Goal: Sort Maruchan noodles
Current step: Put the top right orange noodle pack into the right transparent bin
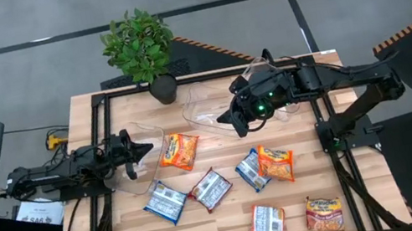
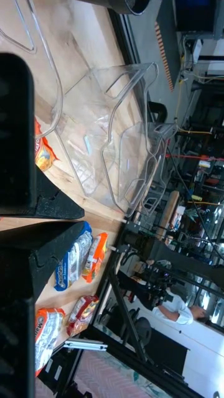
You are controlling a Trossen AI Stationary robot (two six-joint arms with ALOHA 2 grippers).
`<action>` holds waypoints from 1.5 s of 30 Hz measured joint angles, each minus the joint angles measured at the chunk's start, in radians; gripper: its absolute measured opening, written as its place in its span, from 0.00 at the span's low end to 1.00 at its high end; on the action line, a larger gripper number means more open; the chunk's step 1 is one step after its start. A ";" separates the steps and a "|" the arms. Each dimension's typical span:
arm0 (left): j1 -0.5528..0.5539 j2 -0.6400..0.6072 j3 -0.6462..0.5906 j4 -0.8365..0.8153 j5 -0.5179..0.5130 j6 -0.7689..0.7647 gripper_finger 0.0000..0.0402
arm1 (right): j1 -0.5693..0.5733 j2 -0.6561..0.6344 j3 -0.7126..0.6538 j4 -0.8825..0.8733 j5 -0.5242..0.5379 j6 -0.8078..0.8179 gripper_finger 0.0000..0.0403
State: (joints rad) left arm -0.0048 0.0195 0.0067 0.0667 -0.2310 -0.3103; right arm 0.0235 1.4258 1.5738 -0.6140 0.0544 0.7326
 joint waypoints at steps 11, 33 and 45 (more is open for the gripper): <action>0.000 0.000 0.000 0.000 0.000 0.000 0.00 | -0.002 0.000 0.000 0.000 0.023 0.000 0.04; 0.000 0.000 0.000 0.000 0.000 0.000 0.00 | -0.014 0.000 0.000 -0.007 0.023 0.012 0.04; 0.000 0.000 0.000 0.000 0.000 0.000 0.00 | -0.014 0.000 0.000 -0.007 0.023 0.021 0.04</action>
